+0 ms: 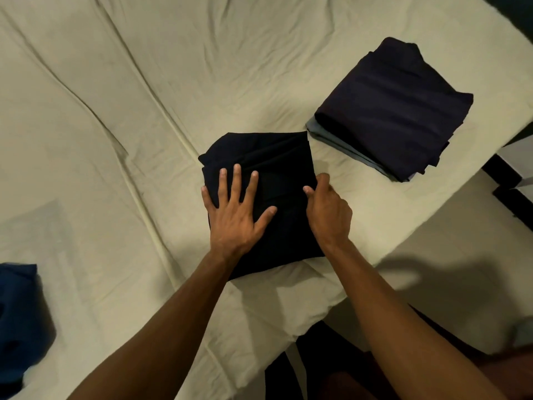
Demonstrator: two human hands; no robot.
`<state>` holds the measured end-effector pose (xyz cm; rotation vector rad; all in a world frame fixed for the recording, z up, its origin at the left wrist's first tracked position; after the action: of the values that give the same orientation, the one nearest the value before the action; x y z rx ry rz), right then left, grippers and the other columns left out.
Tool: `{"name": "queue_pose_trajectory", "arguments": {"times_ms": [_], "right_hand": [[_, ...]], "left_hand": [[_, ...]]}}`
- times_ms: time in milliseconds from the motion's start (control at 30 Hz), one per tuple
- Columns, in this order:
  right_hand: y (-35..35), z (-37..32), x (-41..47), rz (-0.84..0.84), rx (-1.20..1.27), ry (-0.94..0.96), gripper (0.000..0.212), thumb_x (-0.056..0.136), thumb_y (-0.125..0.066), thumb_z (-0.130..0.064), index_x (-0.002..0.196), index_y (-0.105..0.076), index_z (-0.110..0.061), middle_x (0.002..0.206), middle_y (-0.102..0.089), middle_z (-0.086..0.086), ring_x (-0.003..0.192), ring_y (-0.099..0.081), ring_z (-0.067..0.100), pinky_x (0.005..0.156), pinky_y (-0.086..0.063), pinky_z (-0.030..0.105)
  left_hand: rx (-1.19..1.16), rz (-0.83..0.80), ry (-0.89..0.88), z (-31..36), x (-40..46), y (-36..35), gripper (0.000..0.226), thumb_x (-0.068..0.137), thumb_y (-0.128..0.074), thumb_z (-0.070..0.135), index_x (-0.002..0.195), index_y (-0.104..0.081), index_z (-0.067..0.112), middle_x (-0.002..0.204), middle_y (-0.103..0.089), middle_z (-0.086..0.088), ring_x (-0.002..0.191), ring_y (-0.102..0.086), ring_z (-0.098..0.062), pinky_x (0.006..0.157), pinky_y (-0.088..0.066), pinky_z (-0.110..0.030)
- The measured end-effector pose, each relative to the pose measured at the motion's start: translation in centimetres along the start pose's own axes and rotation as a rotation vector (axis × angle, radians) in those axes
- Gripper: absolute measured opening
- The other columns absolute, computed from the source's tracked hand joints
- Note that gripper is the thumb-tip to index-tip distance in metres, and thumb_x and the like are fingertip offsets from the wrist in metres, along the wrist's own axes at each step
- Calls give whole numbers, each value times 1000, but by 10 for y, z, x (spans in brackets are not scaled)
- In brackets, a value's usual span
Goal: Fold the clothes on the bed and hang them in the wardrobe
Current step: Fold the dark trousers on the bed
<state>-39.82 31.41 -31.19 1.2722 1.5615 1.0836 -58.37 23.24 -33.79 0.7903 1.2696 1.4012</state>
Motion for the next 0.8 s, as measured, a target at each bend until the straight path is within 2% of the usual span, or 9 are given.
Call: {"name": "queue_pose_trajectory", "arguments": {"times_ms": [100, 167, 233, 333, 433, 533, 700, 800], "right_hand": [[18, -20, -2, 136, -22, 114, 46, 99, -53, -33, 139, -43, -12, 129, -55, 13, 107, -59, 31, 80, -52, 44], [14, -55, -5, 133, -76, 305, 54, 100, -46, -35, 150, -35, -18, 151, -40, 9, 134, -43, 32, 102, -40, 49], [-11, -82, -2, 29, -174, 471, 60, 100, -37, -41, 156, -24, -23, 163, -21, 5, 149, -22, 33, 115, -23, 56], [-48, -75, 21, -97, -190, 454, 65, 100, -31, -56, 157, -20, -27, 166, -13, 3, 152, -10, 30, 116, -14, 64], [-62, -60, 32, -108, -149, 430, 73, 96, -26, -66, 158, -20, -27, 166, -11, 2, 153, -6, 27, 118, -14, 61], [-57, -62, 33, -95, -111, 446, 75, 96, -25, -68, 158, -17, -27, 166, -8, 2, 153, -4, 25, 120, -14, 55], [-50, -54, 24, -97, -103, 390, 72, 98, -21, -66, 159, -12, -29, 167, -4, 1, 153, 0, 27, 118, -18, 59], [-51, -40, 16, -112, -94, 349, 70, 99, -23, -65, 159, -8, -30, 167, 0, 0, 153, 1, 30, 118, -19, 59]], "left_hand": [[-42, 74, 32, -13, 0, 17, 72, 99, -18, 65, 160, -3, 31, 167, 11, 0, 152, 20, -24, 119, 10, -59], [2, 93, 15, -18, 1, 20, 69, 101, -18, 59, 160, -6, 26, 168, 7, -1, 153, 17, -24, 120, 7, -60], [45, 82, -21, -20, 6, 13, 69, 101, -17, 58, 160, -9, 25, 168, 4, -1, 153, 14, -23, 120, 3, -61], [23, 75, 35, -39, 15, -1, 74, 98, -20, 65, 160, -9, 27, 168, 3, 1, 153, 14, -23, 120, 1, -62], [-64, 58, 97, -52, 19, -13, 78, 95, -24, 70, 160, -7, 30, 168, 6, 3, 153, 17, -23, 119, 0, -63], [-108, 49, 92, -50, 18, -12, 79, 95, -24, 70, 160, -5, 31, 168, 9, 4, 152, 19, -23, 120, 1, -62], [-241, 52, 184, -58, 0, -5, 80, 95, -27, 70, 159, 2, 34, 167, 15, 2, 153, 15, -22, 122, 1, -58], [-222, 13, 215, -67, -24, -13, 83, 93, -25, 74, 158, 7, 34, 167, 12, -2, 154, 12, -23, 122, 2, -57]]}}
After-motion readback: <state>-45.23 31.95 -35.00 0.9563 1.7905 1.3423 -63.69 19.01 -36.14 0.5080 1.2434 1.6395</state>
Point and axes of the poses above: each hand's wrist, its own x-axis towards the middle knuckle, its own y-axis out of the back of the hand, z = x × y, the point moved 10 cm from there along x, towards the middle knuckle
